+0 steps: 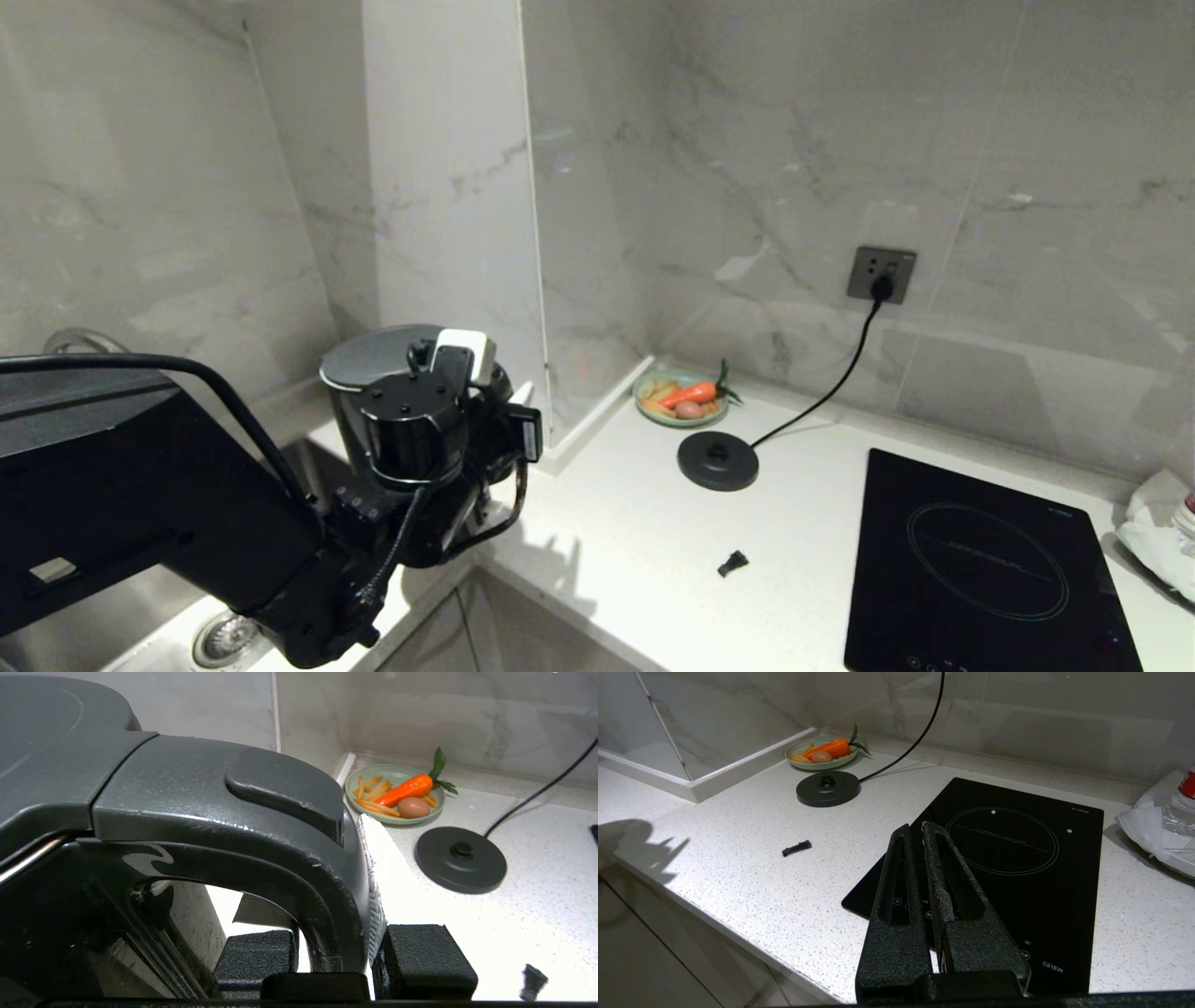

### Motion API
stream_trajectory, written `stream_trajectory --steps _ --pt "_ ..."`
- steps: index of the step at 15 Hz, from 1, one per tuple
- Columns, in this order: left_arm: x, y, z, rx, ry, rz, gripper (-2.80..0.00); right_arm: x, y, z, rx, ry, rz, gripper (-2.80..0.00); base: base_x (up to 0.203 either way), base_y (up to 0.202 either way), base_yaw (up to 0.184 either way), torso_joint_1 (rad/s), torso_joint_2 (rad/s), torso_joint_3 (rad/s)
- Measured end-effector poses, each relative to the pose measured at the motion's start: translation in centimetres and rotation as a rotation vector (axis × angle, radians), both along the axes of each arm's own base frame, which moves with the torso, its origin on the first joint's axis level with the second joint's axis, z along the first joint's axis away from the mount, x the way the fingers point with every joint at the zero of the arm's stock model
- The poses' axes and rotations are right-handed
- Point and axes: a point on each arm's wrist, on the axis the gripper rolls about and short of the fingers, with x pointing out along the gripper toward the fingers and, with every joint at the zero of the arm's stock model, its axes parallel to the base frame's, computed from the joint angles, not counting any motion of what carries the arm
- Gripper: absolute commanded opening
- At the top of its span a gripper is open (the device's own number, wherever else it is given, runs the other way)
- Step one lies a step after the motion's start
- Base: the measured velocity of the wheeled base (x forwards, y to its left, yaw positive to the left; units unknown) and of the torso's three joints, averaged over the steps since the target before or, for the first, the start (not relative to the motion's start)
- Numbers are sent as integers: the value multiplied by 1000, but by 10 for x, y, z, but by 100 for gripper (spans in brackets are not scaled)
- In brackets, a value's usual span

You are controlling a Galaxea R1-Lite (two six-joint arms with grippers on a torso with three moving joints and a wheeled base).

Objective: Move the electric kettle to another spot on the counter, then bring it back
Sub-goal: Place it on the power base

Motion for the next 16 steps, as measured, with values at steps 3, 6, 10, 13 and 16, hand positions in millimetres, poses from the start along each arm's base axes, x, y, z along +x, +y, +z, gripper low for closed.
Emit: stream_trajectory --steps 3,6,10,13,16 --pt "-1 -1 0 0 1 -3 -280 0 0 0 0 0 0 -280 0 0 0 0 0 0" --pt "-1 -1 1 -2 -3 -3 -280 0 0 0 0 0 1 -280 3 4 -36 1 1 1" --pt "-2 -1 3 -6 -8 -8 -280 0 0 0 0 0 0 -280 2 10 -171 2 3 2" --pt "-1 -2 4 -8 -12 -7 -280 0 0 0 -1 0 0 -280 0 10 -172 5 5 1" --pt "-1 -3 4 -8 -14 -9 -280 0 0 0 0 0 0 -280 1 7 -164 2 4 4"
